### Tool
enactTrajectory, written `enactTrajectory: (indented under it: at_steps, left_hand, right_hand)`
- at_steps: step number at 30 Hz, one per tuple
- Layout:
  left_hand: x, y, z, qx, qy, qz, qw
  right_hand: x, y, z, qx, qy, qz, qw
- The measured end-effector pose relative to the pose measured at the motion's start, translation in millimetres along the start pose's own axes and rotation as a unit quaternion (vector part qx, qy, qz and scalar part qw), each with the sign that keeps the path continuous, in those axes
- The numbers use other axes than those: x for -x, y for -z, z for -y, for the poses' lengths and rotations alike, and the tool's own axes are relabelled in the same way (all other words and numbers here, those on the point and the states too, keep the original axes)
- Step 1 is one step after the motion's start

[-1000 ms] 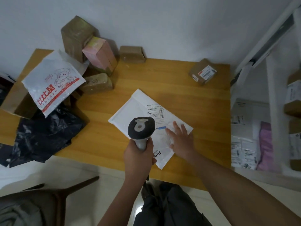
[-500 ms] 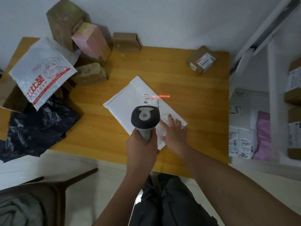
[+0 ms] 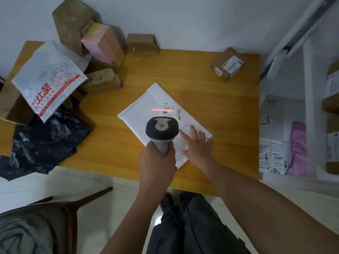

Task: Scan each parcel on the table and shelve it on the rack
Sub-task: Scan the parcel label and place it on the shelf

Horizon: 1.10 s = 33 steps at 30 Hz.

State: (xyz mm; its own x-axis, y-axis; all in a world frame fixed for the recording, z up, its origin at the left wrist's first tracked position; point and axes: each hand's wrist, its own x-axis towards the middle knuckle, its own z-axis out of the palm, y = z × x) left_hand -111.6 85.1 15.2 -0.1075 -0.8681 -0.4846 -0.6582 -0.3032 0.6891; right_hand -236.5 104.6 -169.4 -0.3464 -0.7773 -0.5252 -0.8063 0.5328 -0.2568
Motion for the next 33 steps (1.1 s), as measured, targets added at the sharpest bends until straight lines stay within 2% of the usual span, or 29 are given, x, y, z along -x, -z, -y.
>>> enactTrajectory:
  at_steps: [14,33]
  left_hand:
    - [7.0,9.3,-8.2,0.02,-0.014,-0.009,1.0]
    - [6.6,5.1,-8.2,0.026,0.006,-0.025,0.999]
  right_hand:
    - [-2.9,-5.8,-1.1,0.011,-0.001,-0.01,1.0]
    - [-2.3,-5.2,-4.2,0.014,0.007,-0.008,1.0]
